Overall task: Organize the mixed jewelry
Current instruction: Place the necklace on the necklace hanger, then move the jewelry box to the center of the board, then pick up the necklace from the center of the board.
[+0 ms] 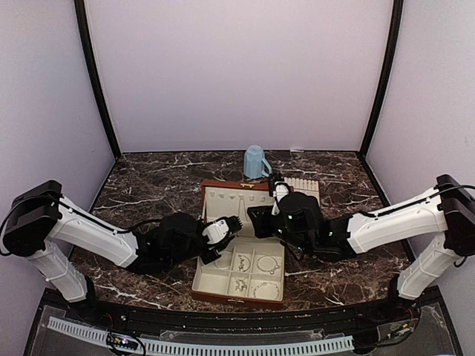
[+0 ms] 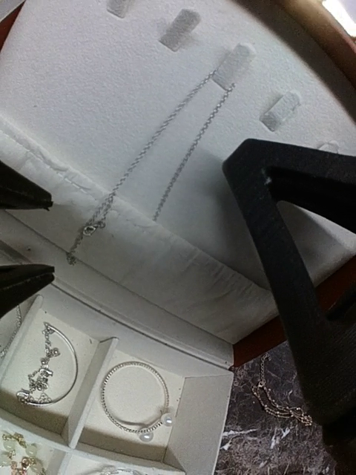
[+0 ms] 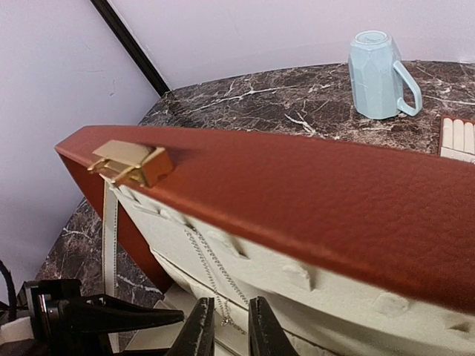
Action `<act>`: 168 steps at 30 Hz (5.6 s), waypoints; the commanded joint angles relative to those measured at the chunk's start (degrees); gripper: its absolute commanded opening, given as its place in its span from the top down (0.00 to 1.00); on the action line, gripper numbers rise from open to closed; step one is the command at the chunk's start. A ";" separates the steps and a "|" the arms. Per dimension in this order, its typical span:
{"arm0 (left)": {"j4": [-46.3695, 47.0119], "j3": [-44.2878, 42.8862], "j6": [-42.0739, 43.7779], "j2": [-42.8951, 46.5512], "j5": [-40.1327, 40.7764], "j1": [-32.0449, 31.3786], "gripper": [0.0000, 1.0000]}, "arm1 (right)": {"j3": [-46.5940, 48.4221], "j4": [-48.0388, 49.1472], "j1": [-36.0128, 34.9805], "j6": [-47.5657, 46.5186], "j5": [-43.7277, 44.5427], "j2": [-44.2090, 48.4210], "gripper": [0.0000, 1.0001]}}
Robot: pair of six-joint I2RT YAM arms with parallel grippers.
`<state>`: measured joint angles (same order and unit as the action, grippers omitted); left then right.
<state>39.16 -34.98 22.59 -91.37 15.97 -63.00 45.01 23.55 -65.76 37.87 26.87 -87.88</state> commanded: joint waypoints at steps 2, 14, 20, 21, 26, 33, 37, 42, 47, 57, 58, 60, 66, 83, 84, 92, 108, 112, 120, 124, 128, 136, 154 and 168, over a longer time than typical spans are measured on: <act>-3.51 0.35 -3.09 5.96 -2.35 -0.19 0.68 | -0.44 -0.37 -0.25 0.28 -0.93 3.77 0.80; -20.71 -2.44 -21.37 24.38 1.96 0.07 0.44 | -4.16 -11.31 -0.51 2.82 -4.87 16.52 0.63; -39.64 -8.52 -34.07 31.12 2.13 5.92 0.31 | -5.91 -27.49 -0.42 12.57 -3.08 20.84 0.49; -41.07 -8.96 -35.01 31.63 1.08 7.26 0.30 | -6.05 -30.23 -0.28 14.58 -3.24 20.65 0.46; -47.60 -11.62 -39.38 34.25 -7.40 19.80 0.24 | -6.81 -36.79 -0.05 22.64 -6.44 16.07 0.40; -50.06 -13.91 -38.77 34.38 -15.63 31.65 0.23 | -4.94 -38.64 -0.24 26.37 -9.10 8.46 0.42; -49.74 -13.49 -37.97 35.03 -17.96 35.58 0.23 | -3.71 -38.85 -0.23 26.26 -9.70 6.10 0.49; -49.32 -12.68 -37.19 35.56 -17.51 37.13 0.23 | -2.05 -39.38 -0.25 26.38 -9.86 3.99 0.61; -48.58 -11.47 -37.45 36.51 -16.67 39.31 0.22 | 0.32 -41.85 -0.25 27.89 -8.16 1.98 0.75; -46.64 -9.42 -37.08 38.68 -13.40 41.89 0.21 | 9.53 -51.44 -0.03 31.62 -1.28 -3.48 0.91; -46.54 -9.28 -36.91 38.96 -13.00 41.90 0.21 | 10.12 -51.69 0.01 31.79 -0.93 -3.99 0.92; -46.19 -8.78 -36.53 39.39 -12.49 41.91 0.21 | 11.30 -51.72 0.33 31.75 0.14 -4.78 0.95; -45.18 -7.13 -35.85 40.54 -11.66 42.06 0.21 | 16.33 -50.07 2.47 27.12 1.30 -8.49 1.00; -44.80 -5.82 -34.89 42.47 -10.16 42.08 0.21 | 31.64 -45.26 11.38 10.89 0.23 -22.24 1.00; -44.79 -5.80 -34.74 42.53 -10.07 42.08 0.21 | 32.18 -44.56 11.96 10.32 -0.16 -22.84 1.00; -44.46 -5.54 -34.01 42.75 -9.59 42.17 0.20 | 37.51 -42.17 15.19 6.46 -2.71 -27.89 1.00; -43.93 -5.10 -31.66 41.90 -8.28 42.17 0.20 | 30.01 -32.80 16.18 0.75 -13.54 -19.82 0.43; -43.90 -4.97 -31.19 41.80 -7.87 42.17 0.20 | 25.36 -30.63 16.19 -0.66 -17.69 -14.57 0.37; -44.21 -4.92 -30.21 42.26 -7.36 42.17 0.17 | 6.47 -28.54 16.42 -1.48 -27.10 6.64 0.32; -44.00 -4.76 -29.91 42.38 -7.19 42.17 0.16 | -0.94 -37.44 16.65 2.03 -20.11 13.88 0.31; -43.86 -4.59 -29.89 42.14 -7.42 42.17 0.16 | -5.85 -46.45 17.13 5.75 -14.36 17.63 0.34; -44.02 -4.57 -29.72 41.76 -7.48 42.17 0.16 | -7.96 -52.07 18.29 8.38 -8.78 16.44 0.48; -44.08 -4.48 -29.71 41.80 -7.62 42.17 0.16 | -9.79 -53.07 18.38 6.13 -7.57 9.63 0.73; -44.17 -4.39 -29.71 42.13 -7.44 42.17 0.16 | -10.42 -48.60 18.70 4.14 -8.67 5.63 0.80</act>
<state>-5.85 -40.01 -7.84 -49.80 8.21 -21.10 35.70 -26.63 -47.83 42.87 18.55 -80.40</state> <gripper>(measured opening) 0.841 0.210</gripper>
